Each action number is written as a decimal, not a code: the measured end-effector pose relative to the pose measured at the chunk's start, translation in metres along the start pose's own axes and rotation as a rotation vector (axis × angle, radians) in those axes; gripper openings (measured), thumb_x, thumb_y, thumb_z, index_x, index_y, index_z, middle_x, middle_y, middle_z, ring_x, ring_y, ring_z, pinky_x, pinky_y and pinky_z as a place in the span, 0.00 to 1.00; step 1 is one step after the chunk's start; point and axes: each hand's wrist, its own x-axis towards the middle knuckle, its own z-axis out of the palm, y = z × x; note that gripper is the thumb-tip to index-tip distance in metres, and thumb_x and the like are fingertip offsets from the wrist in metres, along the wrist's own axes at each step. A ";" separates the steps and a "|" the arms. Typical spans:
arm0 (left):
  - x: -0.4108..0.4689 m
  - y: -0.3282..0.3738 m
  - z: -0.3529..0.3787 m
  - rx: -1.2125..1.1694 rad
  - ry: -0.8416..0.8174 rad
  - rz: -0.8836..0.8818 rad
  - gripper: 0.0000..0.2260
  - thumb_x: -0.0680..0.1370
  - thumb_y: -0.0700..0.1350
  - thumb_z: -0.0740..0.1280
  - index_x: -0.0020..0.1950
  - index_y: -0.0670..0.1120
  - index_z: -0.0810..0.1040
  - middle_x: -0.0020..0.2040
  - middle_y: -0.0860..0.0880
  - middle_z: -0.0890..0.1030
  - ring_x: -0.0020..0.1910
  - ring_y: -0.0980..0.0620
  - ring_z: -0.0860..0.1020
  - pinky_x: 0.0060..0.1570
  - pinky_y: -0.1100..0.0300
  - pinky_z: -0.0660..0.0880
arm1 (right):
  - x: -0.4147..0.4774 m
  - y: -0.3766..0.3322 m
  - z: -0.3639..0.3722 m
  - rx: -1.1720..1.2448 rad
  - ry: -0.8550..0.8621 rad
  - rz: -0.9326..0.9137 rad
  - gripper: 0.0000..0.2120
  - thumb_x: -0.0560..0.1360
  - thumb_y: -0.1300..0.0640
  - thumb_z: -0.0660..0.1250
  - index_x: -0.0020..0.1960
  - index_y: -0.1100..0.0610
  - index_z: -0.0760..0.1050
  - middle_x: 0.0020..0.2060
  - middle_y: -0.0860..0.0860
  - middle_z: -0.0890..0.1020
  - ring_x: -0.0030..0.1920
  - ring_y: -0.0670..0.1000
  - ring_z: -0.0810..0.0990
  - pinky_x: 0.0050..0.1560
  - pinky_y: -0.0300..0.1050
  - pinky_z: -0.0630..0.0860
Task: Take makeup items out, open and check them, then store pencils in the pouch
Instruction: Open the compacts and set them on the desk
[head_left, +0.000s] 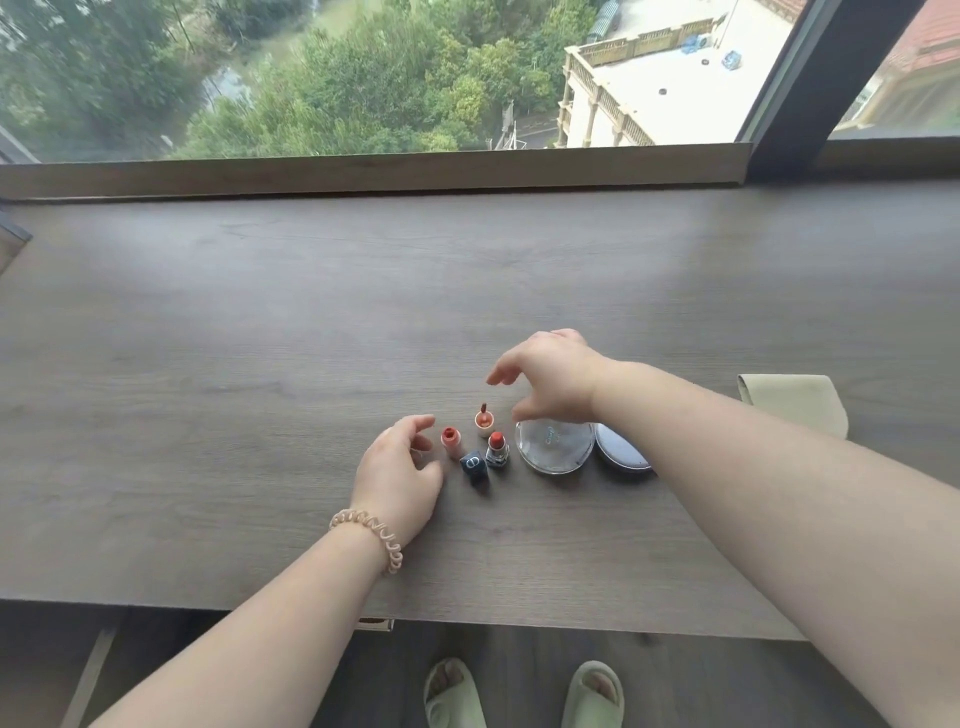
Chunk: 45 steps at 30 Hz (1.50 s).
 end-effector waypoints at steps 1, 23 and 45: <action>-0.001 0.000 -0.002 -0.029 0.023 -0.012 0.20 0.72 0.38 0.67 0.63 0.49 0.74 0.47 0.52 0.78 0.44 0.53 0.76 0.51 0.60 0.72 | -0.007 0.004 -0.001 -0.038 0.008 0.018 0.26 0.68 0.45 0.71 0.65 0.44 0.71 0.61 0.45 0.77 0.65 0.49 0.70 0.67 0.50 0.61; -0.089 0.167 -0.030 -0.848 -0.481 0.152 0.36 0.60 0.51 0.77 0.66 0.57 0.67 0.59 0.49 0.77 0.52 0.48 0.82 0.48 0.51 0.80 | -0.166 0.001 -0.081 1.118 0.106 0.059 0.19 0.64 0.37 0.67 0.42 0.53 0.81 0.34 0.46 0.81 0.37 0.45 0.78 0.42 0.40 0.71; -0.120 0.222 -0.022 -1.074 -0.725 0.267 0.27 0.63 0.51 0.70 0.61 0.44 0.74 0.45 0.45 0.82 0.43 0.43 0.80 0.34 0.63 0.75 | -0.227 0.013 -0.112 1.101 0.429 0.010 0.31 0.60 0.41 0.73 0.59 0.54 0.77 0.53 0.50 0.84 0.54 0.47 0.82 0.56 0.44 0.76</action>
